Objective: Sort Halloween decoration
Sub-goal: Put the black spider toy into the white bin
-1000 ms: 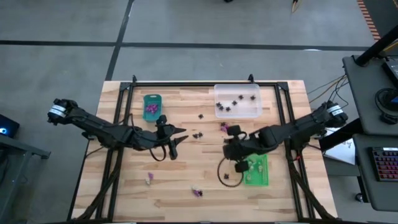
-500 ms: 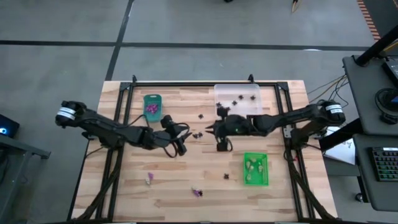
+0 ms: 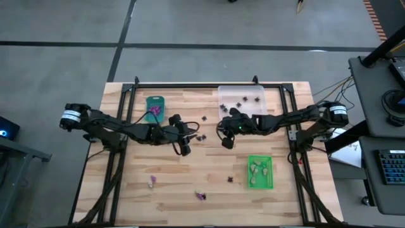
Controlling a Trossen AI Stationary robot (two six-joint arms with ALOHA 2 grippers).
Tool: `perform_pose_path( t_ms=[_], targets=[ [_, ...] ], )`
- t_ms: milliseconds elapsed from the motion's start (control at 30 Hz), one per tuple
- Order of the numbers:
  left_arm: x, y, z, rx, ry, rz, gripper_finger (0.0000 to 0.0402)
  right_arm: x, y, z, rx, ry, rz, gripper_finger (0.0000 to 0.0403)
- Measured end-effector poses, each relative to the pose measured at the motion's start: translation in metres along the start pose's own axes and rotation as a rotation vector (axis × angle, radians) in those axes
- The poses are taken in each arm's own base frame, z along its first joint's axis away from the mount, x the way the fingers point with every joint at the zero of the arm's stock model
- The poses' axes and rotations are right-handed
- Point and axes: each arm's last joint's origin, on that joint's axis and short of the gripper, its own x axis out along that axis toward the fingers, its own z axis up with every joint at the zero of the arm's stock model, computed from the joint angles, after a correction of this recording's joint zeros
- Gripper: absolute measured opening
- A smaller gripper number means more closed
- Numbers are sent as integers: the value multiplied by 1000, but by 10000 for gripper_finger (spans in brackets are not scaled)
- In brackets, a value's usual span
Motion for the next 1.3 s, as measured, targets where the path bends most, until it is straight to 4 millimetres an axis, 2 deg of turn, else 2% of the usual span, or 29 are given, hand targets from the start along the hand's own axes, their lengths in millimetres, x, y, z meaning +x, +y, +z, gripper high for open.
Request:
perform_pose_path(
  t_ms=[167,400,700,1033,1300],
  targets=[
    [2,3,-3,147,40,-51,51,11,4,-9,-12,45,9,43],
    [17,12,-13,157,105,-60,4,31,8,-18,-10,31,61,43],
    [41,15,-34,174,191,-42,1,46,11,-20,-39,-30,78,43],
    [58,13,-47,172,199,-54,0,59,15,-20,-43,-134,127,43],
    [69,21,-55,157,218,-27,0,59,15,-17,-55,-169,145,43]
  ],
)
